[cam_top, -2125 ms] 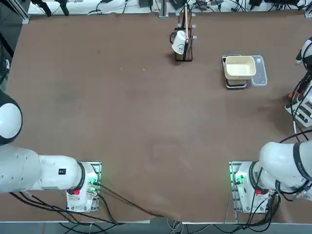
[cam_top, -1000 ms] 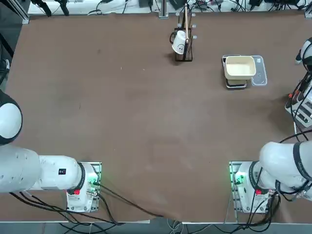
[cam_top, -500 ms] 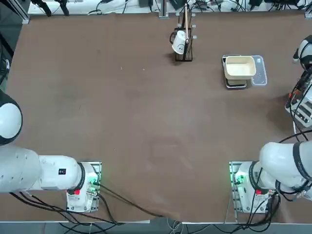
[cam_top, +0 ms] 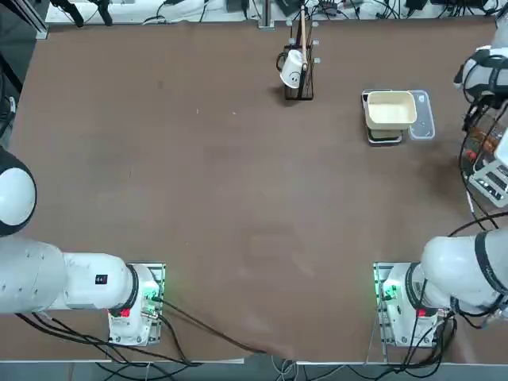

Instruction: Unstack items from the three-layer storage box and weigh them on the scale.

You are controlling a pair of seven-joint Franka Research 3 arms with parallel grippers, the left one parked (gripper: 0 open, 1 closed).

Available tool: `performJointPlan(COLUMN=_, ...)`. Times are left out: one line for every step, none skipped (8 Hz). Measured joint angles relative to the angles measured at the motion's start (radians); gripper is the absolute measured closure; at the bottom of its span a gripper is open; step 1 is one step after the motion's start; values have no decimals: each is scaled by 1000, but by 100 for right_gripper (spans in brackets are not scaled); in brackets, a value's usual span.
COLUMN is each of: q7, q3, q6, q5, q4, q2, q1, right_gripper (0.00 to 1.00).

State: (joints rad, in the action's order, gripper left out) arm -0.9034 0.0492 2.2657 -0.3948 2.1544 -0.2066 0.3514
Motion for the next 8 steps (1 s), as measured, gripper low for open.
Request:
performJointPlan(q7=9, q3=0, q6=-1, q5=13, q4=-15, q2=-11, q1=-19, right_gripper=87)
performJointPlan(q7=10, q3=1, q6=-6, q5=22, q4=-30, q2=-22, q1=-26, right_gripper=87)
performJointPlan(q7=10, q3=3, q6=-9, q5=29, q4=-38, q2=-28, q1=-26, right_gripper=87)
performJointPlan(q7=12, q3=3, q6=-12, q5=34, q4=-42, q2=-31, q1=-26, right_gripper=89)
performJointPlan(q7=28, q3=5, q6=-14, q5=59, q4=-44, q2=-32, q1=-26, right_gripper=83)
performJointPlan(q7=38, q3=4, q6=-11, q5=128, q4=-46, q2=-32, q1=-28, right_gripper=67)
performJointPlan(q7=42, q3=2, q6=-10, q5=194, q4=-54, q2=-32, q1=-34, right_gripper=46)
performJointPlan(q7=47, q3=2, q6=-10, q5=227, q4=-68, q2=-32, q1=-40, right_gripper=28)
